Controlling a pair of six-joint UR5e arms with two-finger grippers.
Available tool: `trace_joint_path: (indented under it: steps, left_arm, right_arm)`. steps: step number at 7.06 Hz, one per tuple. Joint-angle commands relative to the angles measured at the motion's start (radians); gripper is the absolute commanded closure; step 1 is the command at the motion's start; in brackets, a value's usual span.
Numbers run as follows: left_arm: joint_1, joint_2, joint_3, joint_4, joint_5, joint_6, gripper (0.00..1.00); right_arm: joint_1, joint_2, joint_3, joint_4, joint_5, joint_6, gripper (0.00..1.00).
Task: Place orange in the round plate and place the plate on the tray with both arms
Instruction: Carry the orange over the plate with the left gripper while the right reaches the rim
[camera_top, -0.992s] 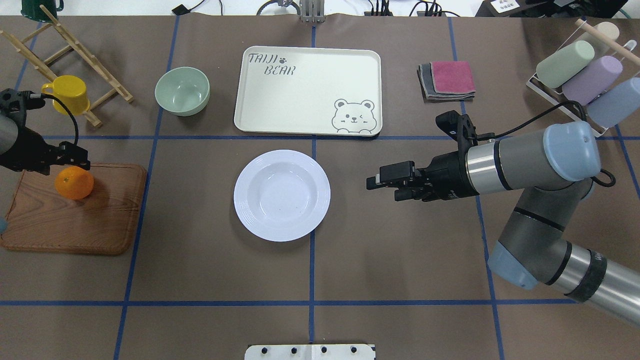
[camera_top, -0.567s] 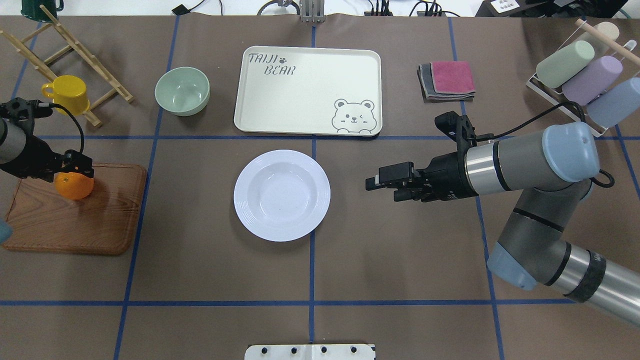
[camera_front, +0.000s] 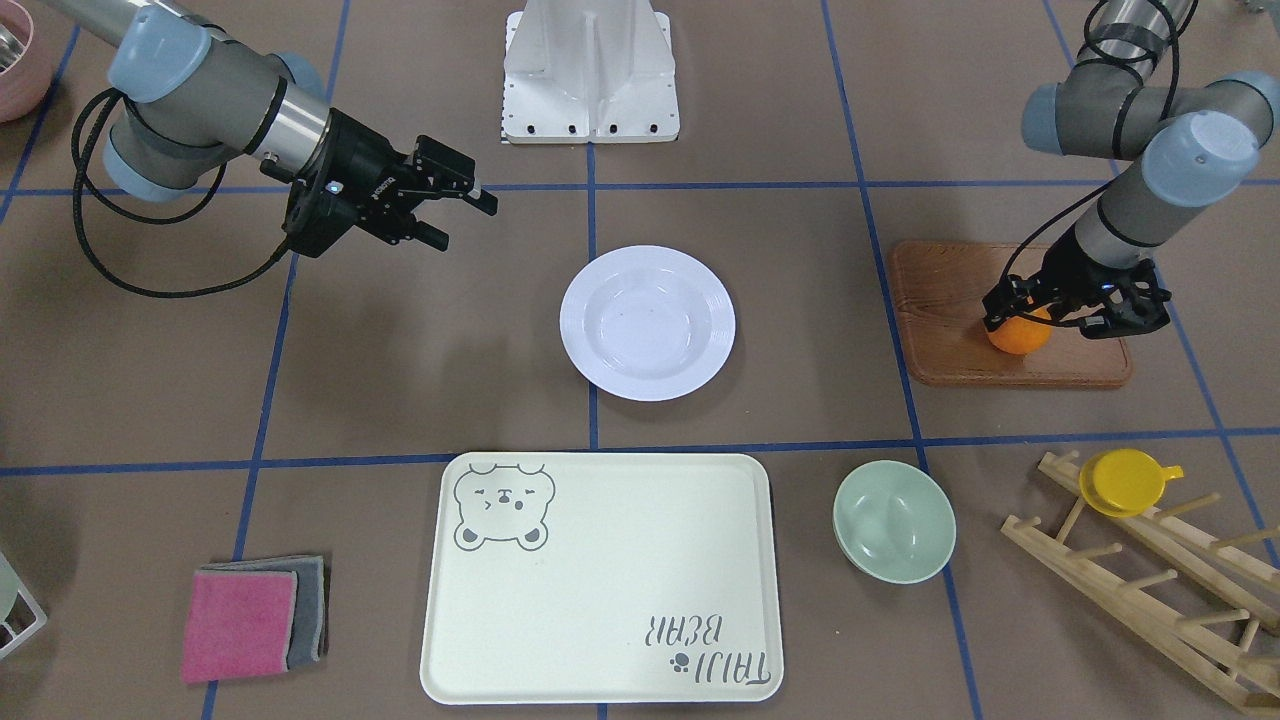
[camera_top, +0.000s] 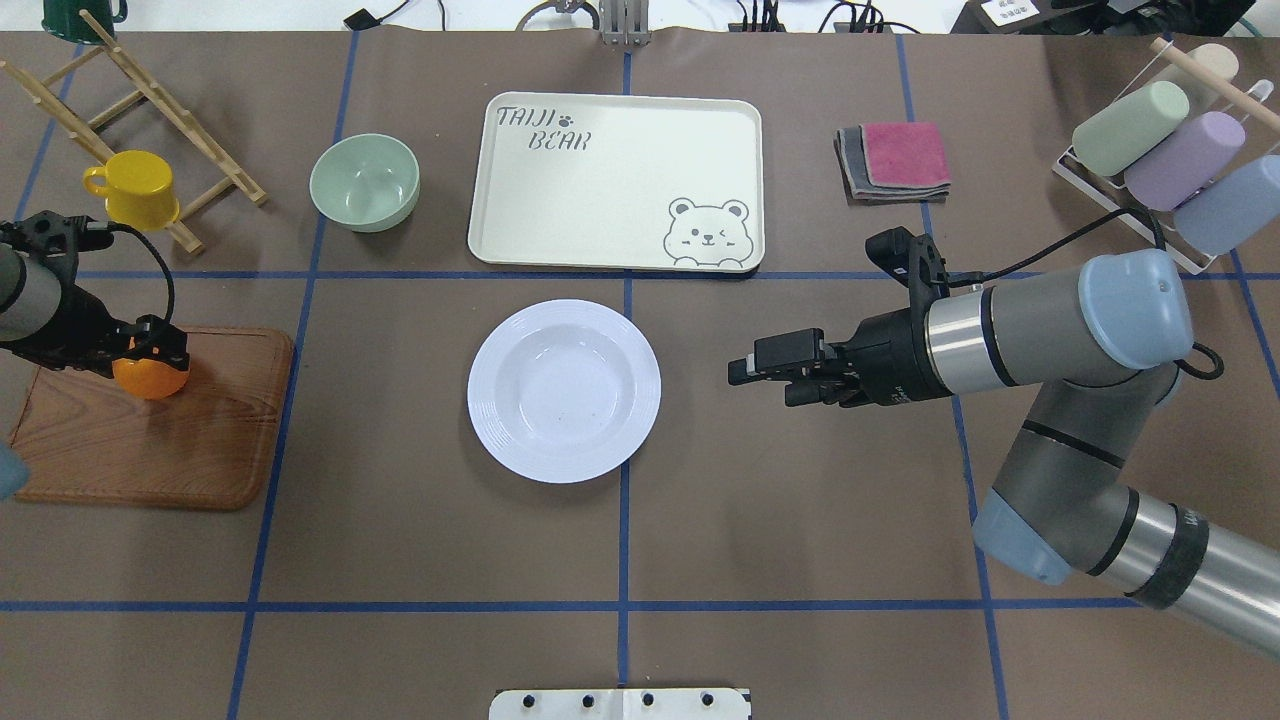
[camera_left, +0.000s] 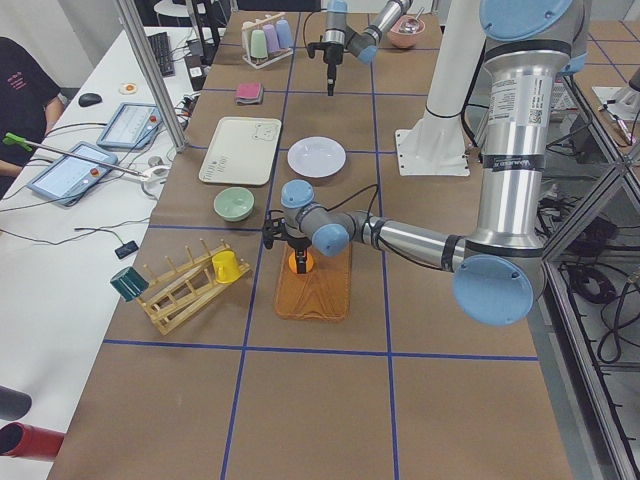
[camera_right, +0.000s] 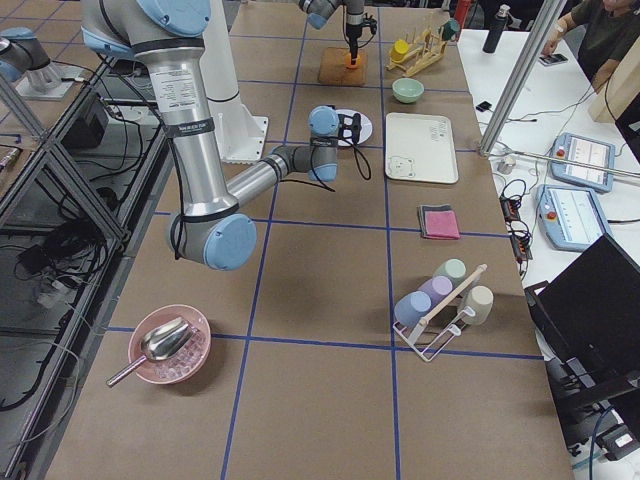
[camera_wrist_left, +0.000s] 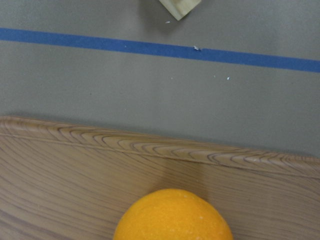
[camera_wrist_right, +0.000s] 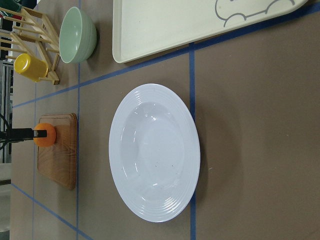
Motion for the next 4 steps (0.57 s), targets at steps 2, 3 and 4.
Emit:
trace_joint_path:
  steps: [2, 3, 4]
  left_arm:
    - [0.01, -0.047, -0.036, 0.03, -0.011, -0.066, 0.29]
    - [0.01, -0.126, -0.064, 0.112, -0.009, -0.156, 0.29]
    - [0.049, -0.21, -0.079, 0.166, -0.009, -0.243, 0.29]
  right_arm:
    - [-0.033, 0.03, -0.058, 0.076, -0.091, 0.005, 0.0]
    - [-0.038, 0.059, -0.138, 0.159, -0.124, 0.007, 0.0]
    - [-0.048, 0.065, -0.192, 0.232, -0.17, 0.01, 0.0]
